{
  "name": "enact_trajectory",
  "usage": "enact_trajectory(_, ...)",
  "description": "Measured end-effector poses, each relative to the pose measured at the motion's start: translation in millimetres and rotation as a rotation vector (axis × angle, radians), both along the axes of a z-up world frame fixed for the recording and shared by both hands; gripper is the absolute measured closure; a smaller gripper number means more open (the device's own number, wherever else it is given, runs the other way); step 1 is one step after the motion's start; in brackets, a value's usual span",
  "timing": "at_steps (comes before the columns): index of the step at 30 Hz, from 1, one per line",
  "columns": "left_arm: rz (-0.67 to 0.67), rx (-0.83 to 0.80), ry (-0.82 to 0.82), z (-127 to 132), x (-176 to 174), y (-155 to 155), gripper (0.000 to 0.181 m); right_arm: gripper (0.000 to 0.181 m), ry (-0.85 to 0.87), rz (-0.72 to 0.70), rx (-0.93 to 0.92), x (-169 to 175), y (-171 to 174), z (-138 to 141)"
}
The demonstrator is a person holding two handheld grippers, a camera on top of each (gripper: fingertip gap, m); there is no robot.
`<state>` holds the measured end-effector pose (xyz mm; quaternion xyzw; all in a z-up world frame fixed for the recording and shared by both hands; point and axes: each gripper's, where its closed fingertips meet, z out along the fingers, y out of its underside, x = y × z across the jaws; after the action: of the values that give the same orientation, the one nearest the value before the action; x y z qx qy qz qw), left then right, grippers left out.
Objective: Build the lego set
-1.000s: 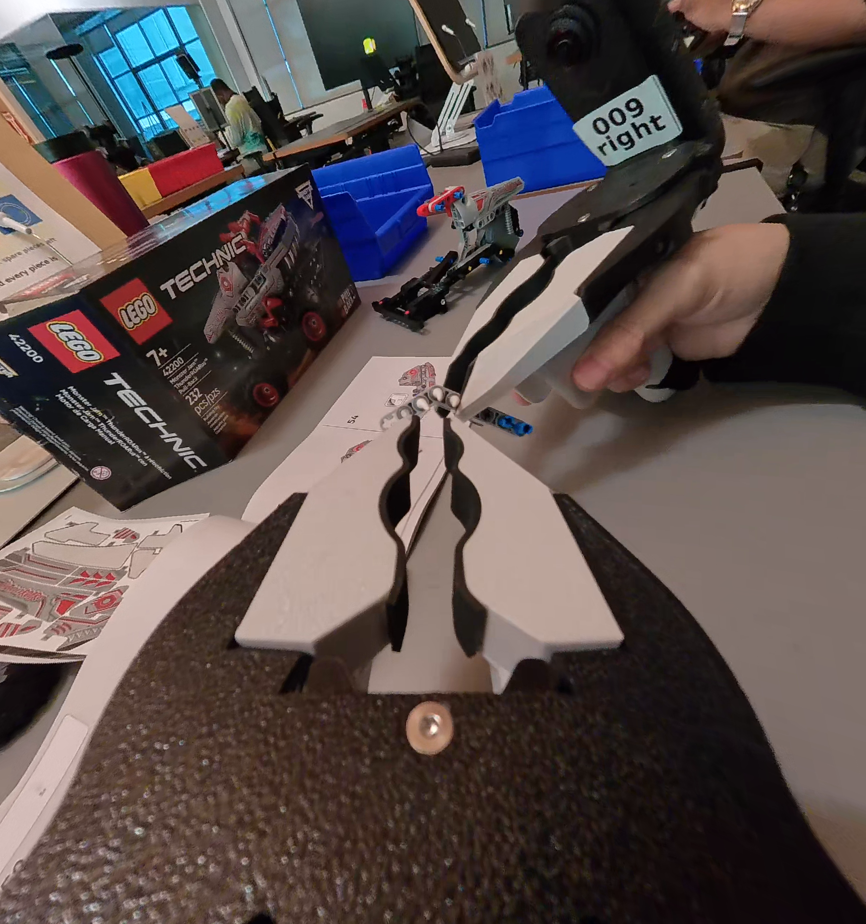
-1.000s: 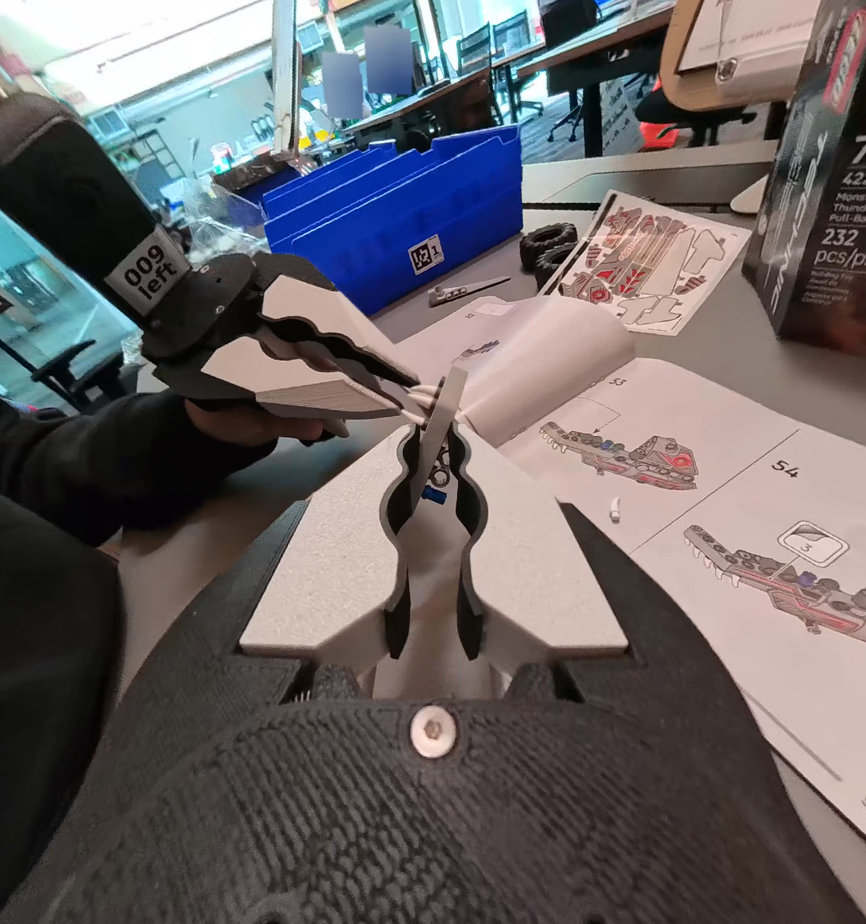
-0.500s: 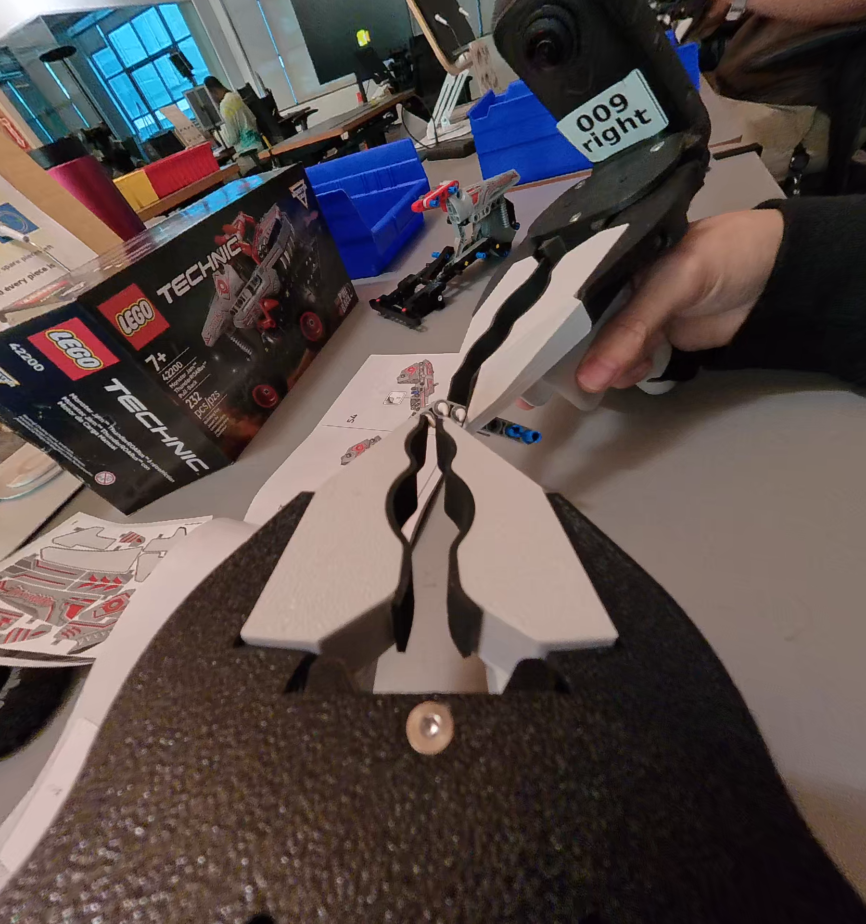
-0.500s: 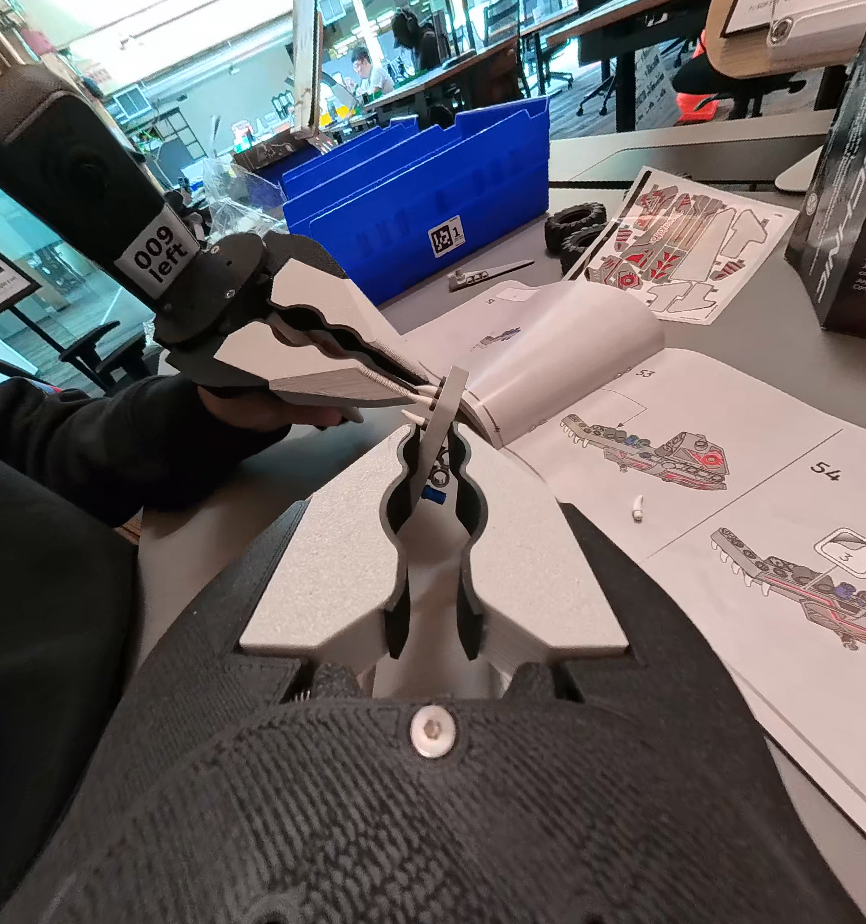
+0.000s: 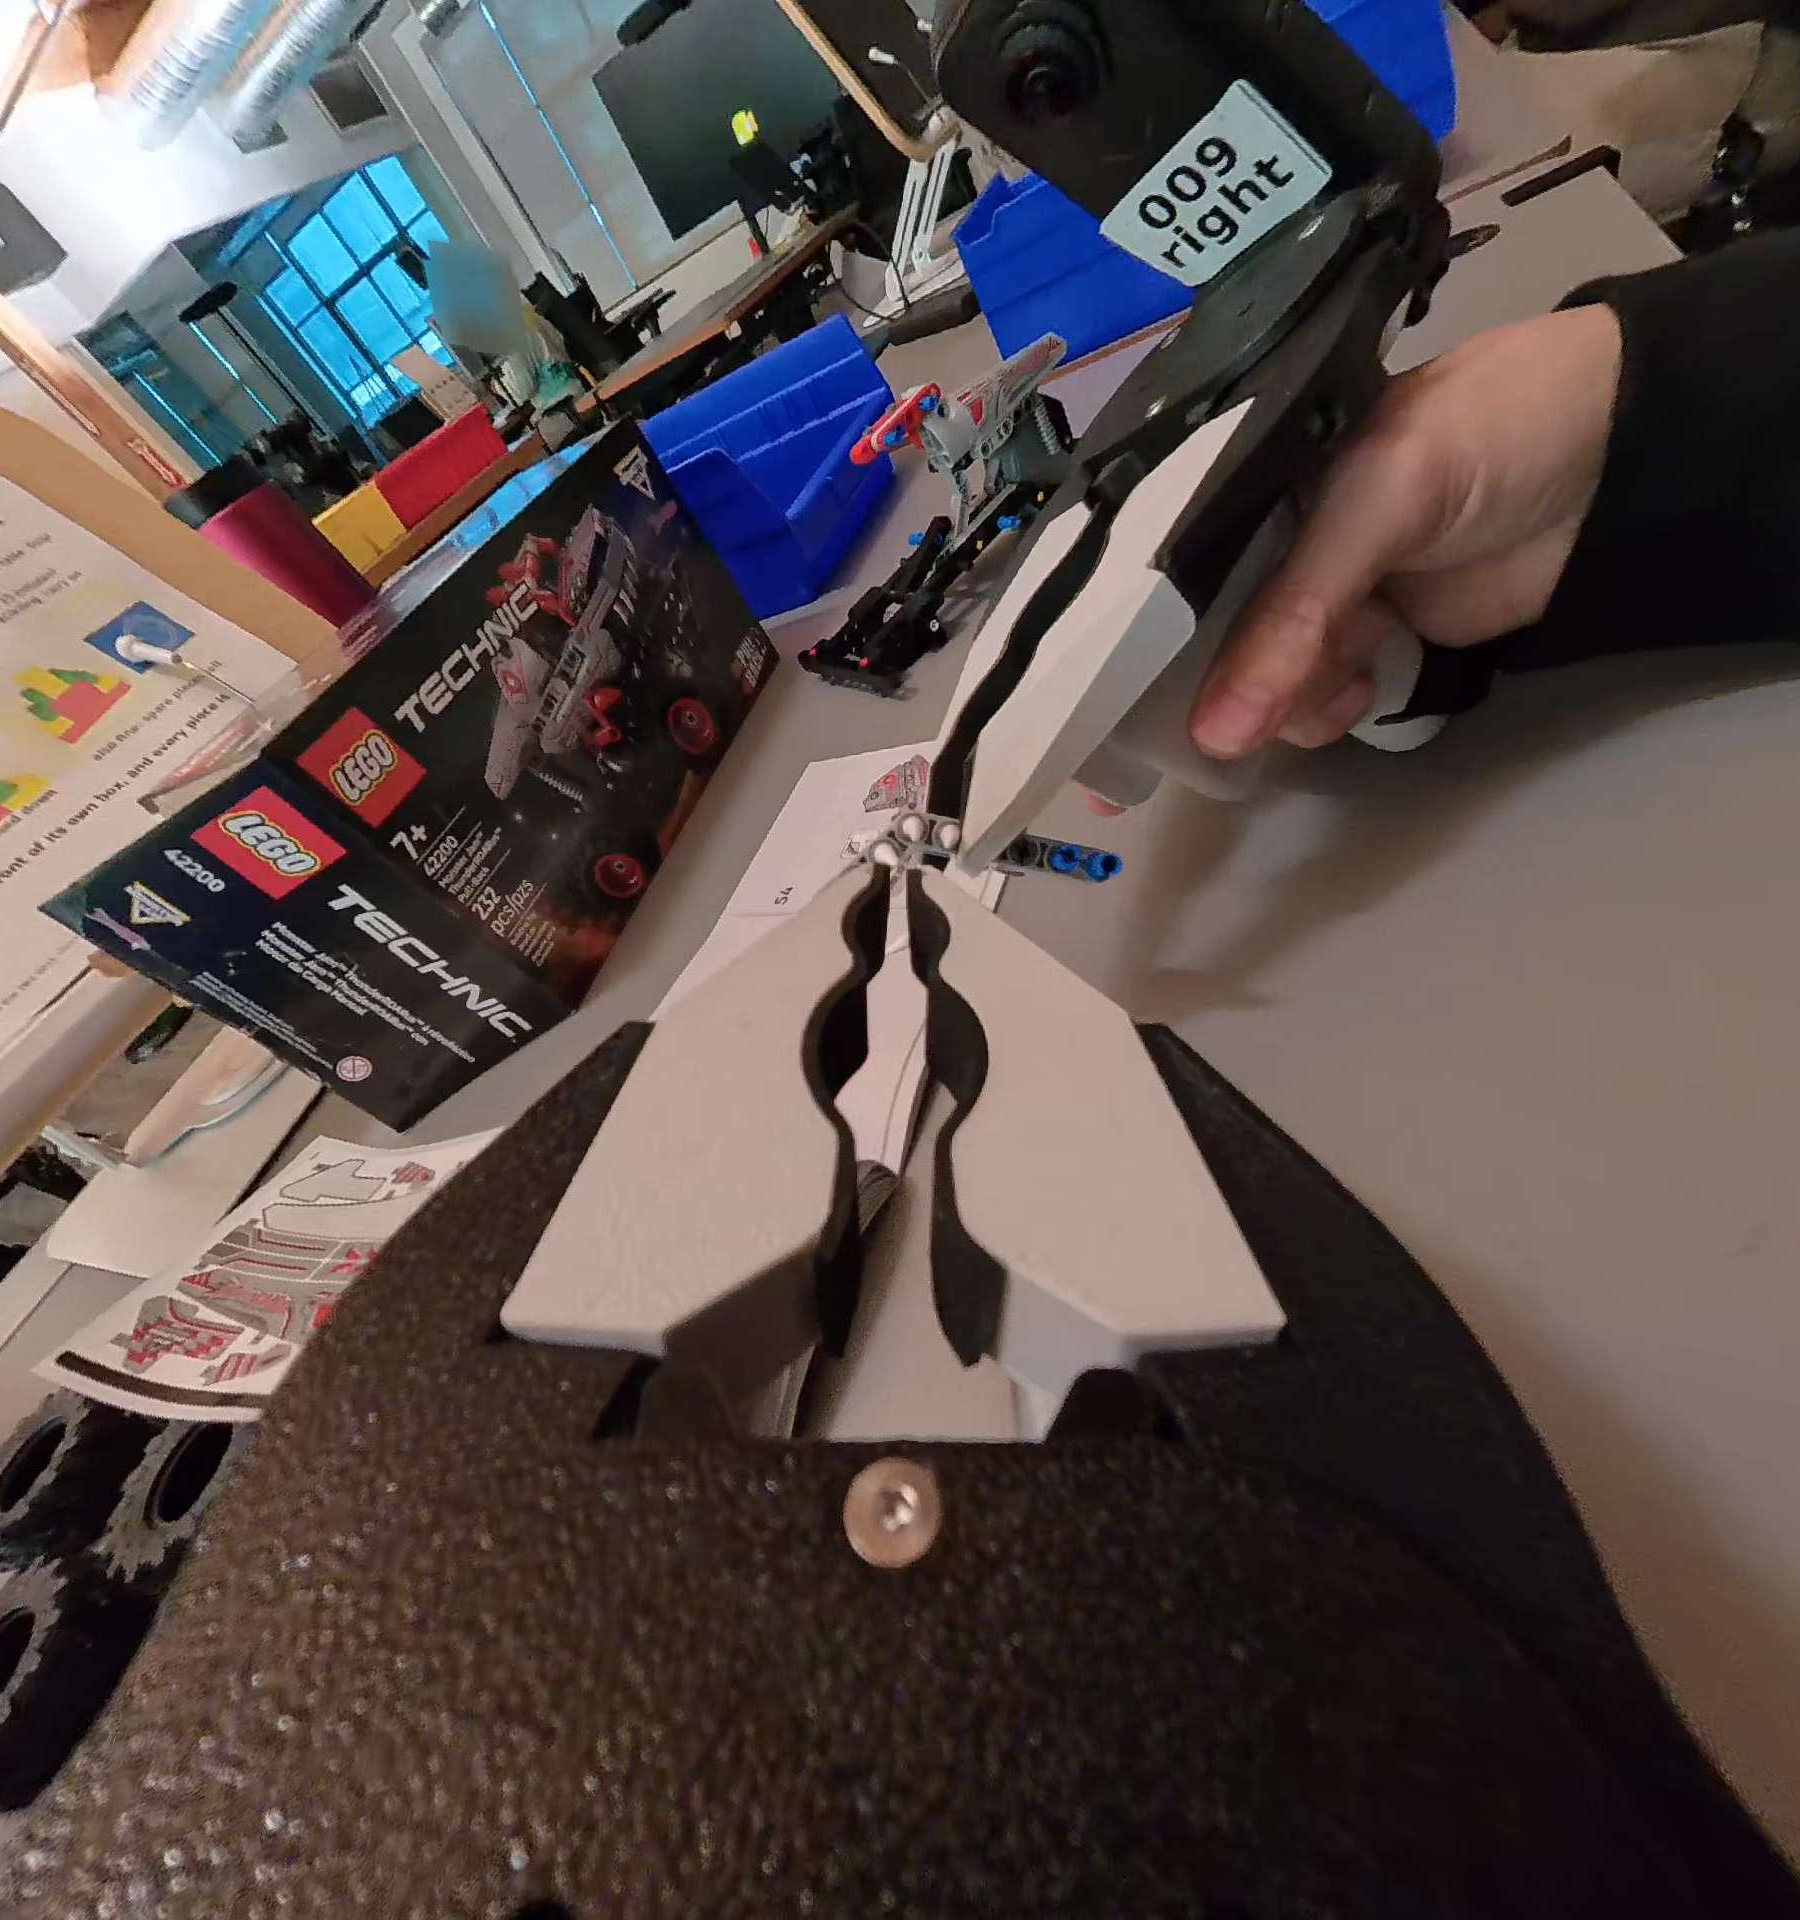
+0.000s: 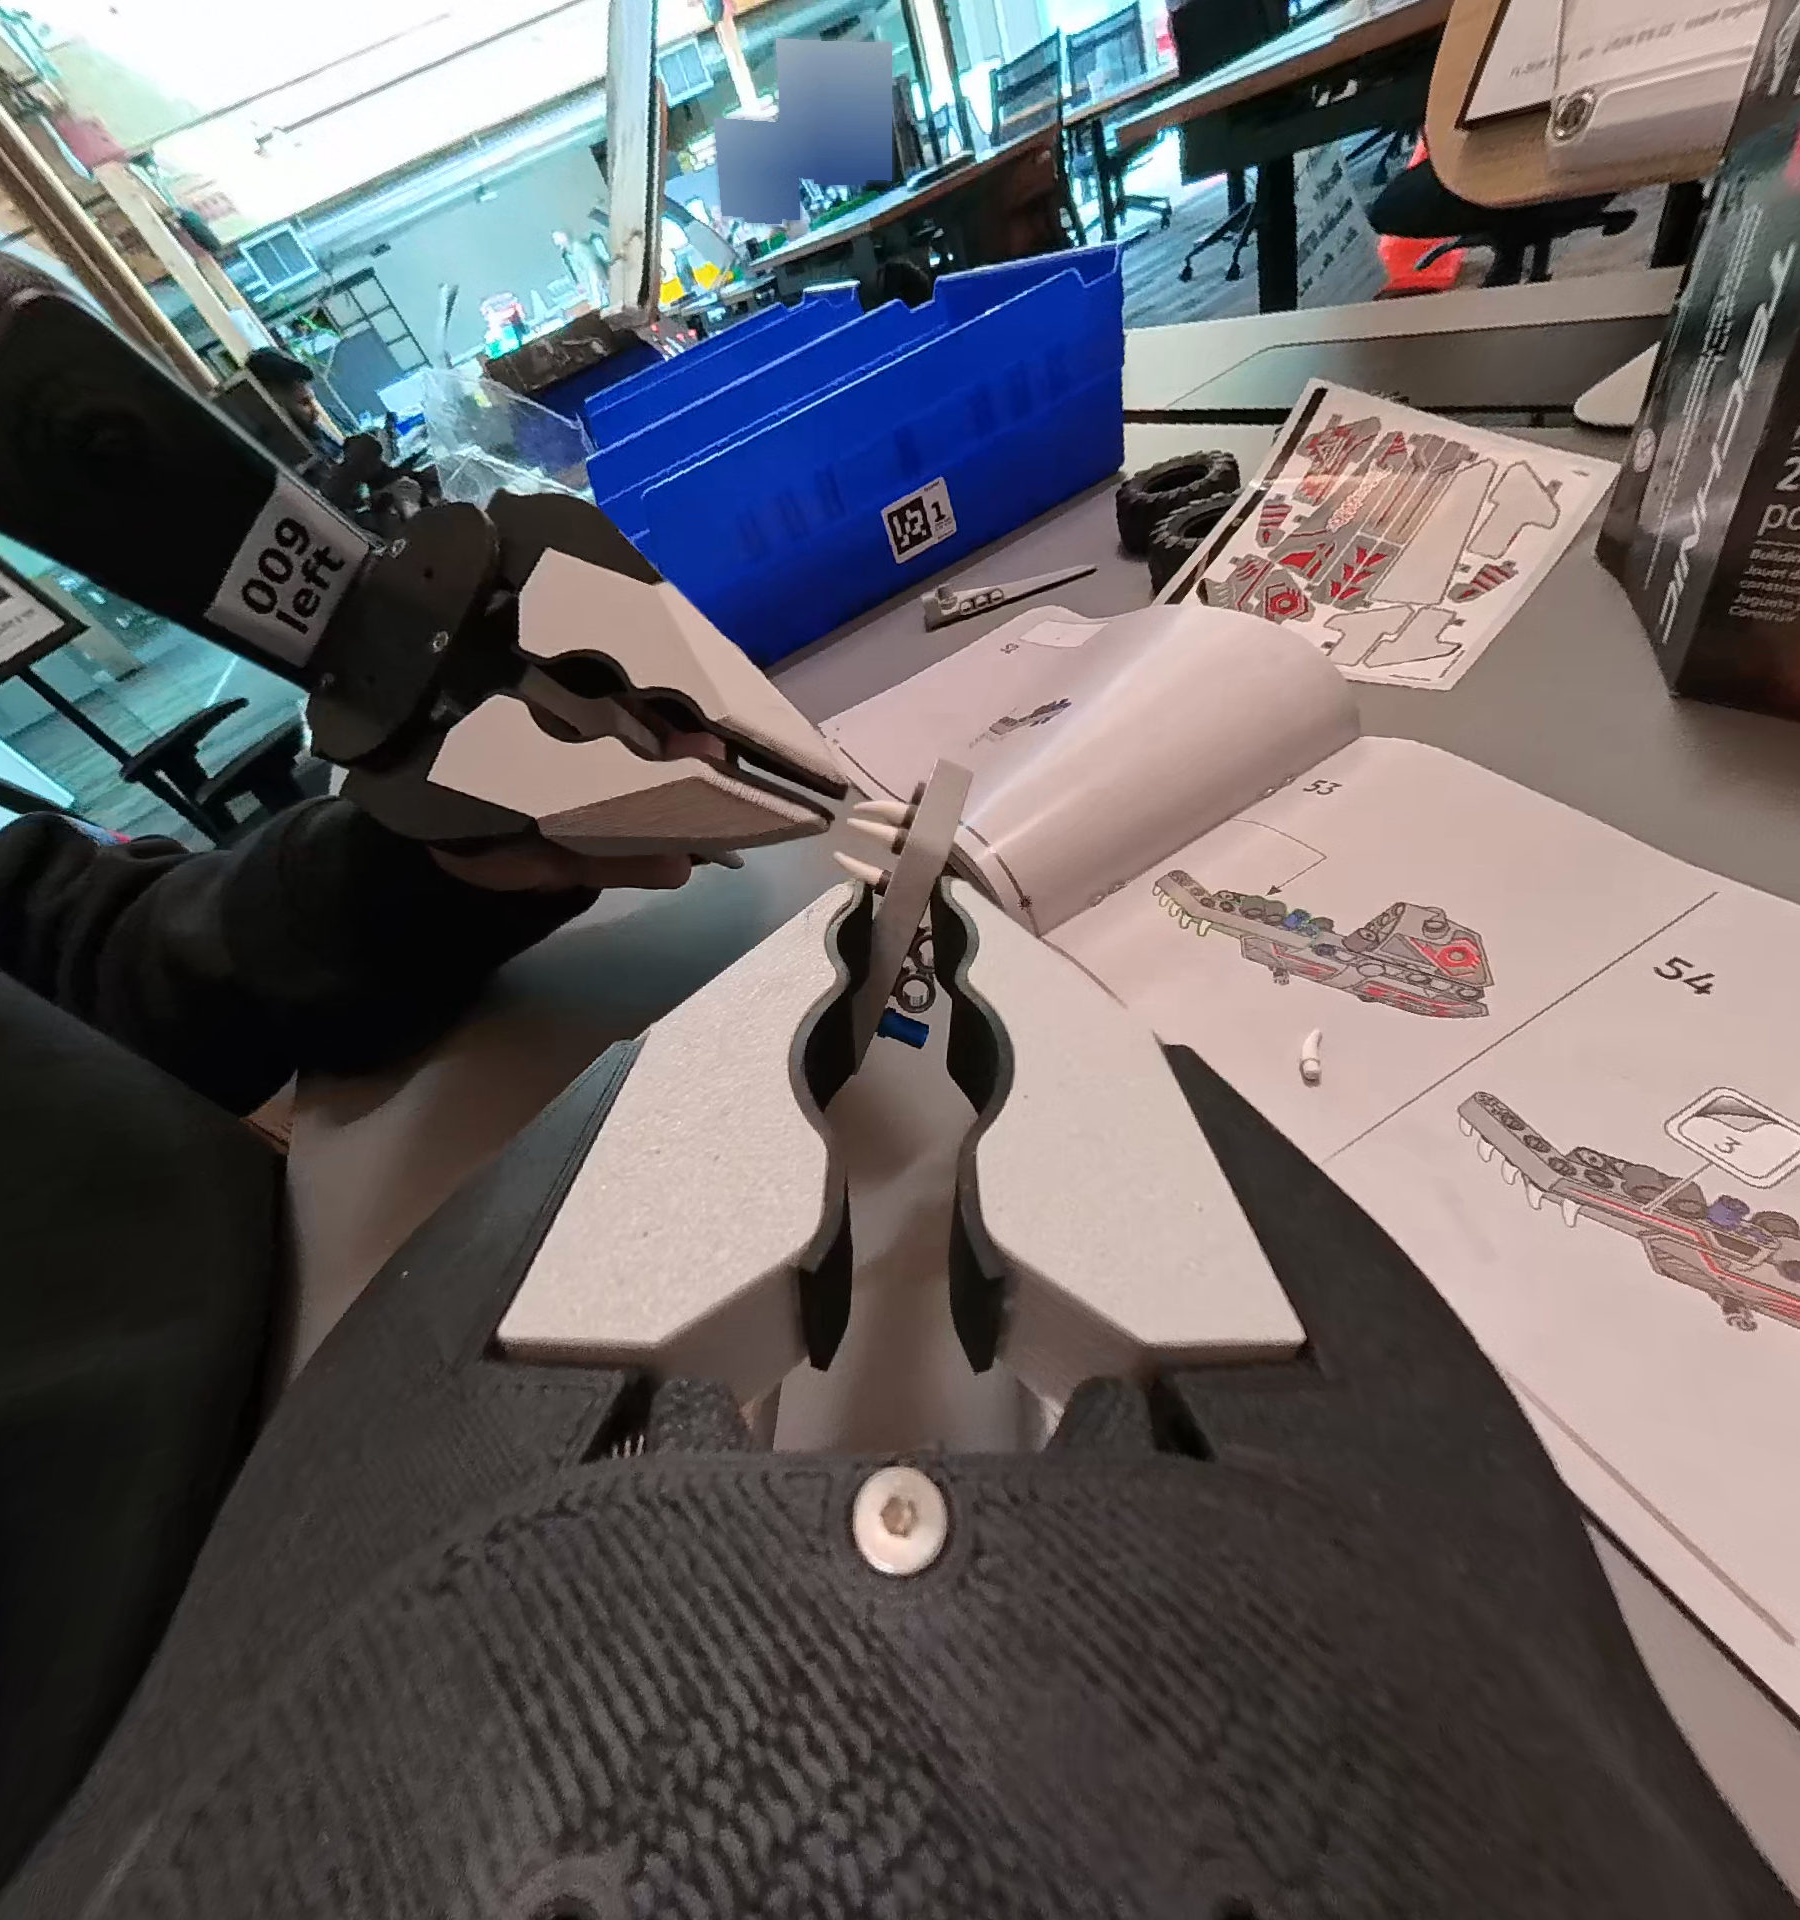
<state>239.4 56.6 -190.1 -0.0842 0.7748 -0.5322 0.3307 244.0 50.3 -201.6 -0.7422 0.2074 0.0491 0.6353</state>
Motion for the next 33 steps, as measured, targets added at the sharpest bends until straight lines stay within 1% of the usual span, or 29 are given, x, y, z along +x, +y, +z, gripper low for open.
enact_trajectory(5, -0.012, -0.024, -0.023, 5.1, -3.9, -5.8, 0.181, 0.171, -0.013, -0.003, -0.012, -0.6, 0.6, -0.9)
enact_trajectory(10, -0.013, -0.005, -0.023, 1.9, -4.5, -8.0, 0.181, 0.171, -0.043, -0.005, -0.041, -3.3, 1.7, -2.9)
enact_trajectory(11, -0.008, -0.010, -0.020, 2.2, -3.8, -6.9, 0.181, 0.171, -0.045, -0.014, -0.071, -3.8, -1.3, -6.8)
enact_trajectory(13, 0.015, -0.010, 0.009, -1.2, 0.0, -2.1, 0.181, 0.171, -0.083, -0.075, -0.202, 0.1, -15.6, -21.4)
enact_trajectory(15, 0.067, 0.002, 0.071, -10.2, 8.1, 4.4, 0.181, 0.171, -0.178, -0.119, -0.358, 1.7, -31.5, -36.4)
enact_trajectory(18, 0.126, 0.054, 0.225, -29.3, 23.3, 5.2, 0.181, 0.170, -0.297, -0.153, -0.607, 2.0, -48.4, -59.2)
enact_trajectory(20, 0.114, 0.119, 0.350, -41.2, 30.2, -3.1, 0.181, 0.170, -0.370, -0.152, -0.688, 1.6, -50.2, -65.2)
enact_trajectory(21, 0.073, 0.151, 0.395, -44.6, 31.5, -11.1, 0.176, 0.170, -0.386, -0.148, -0.699, 1.2, -48.9, -66.6)
enact_trajectory(22, 0.046, 0.182, 0.420, -47.1, 35.8, -17.8, 0.175, 0.169, -0.385, -0.139, -0.698, 0.6, -47.3, -68.0)
enact_trajectory(24, -0.015, 0.260, 0.409, -51.5, 46.0, -29.3, 0.173, 0.164, -0.372, -0.117, -0.677, -1.1, -44.4, -69.4)
enact_trajectory(27, -0.080, 0.428, 0.390, -66.2, 59.1, -34.1, 0.172, 0.154, -0.357, -0.103, -0.664, -2.8, -47.0, -71.2)
enact_trajectory(29, -0.129, 0.496, 0.412, -76.8, 63.6, -34.3, 0.170, 0.147, -0.349, -0.095, -0.634, -5.9, -49.6, -67.3)
enact_trajectory(32, -0.189, 0.519, 0.439, -85.1, 68.8, -36.6, 0.158, 0.142, -0.335, -0.081, -0.545, -12.8, -52.5, -54.3)
enact_trajectory(33, -0.207, 0.513, 0.449, -86.2, 69.4, -38.5, 0.159, 0.141, -0.324, -0.073, -0.520, -15.3, -53.9, -50.9)
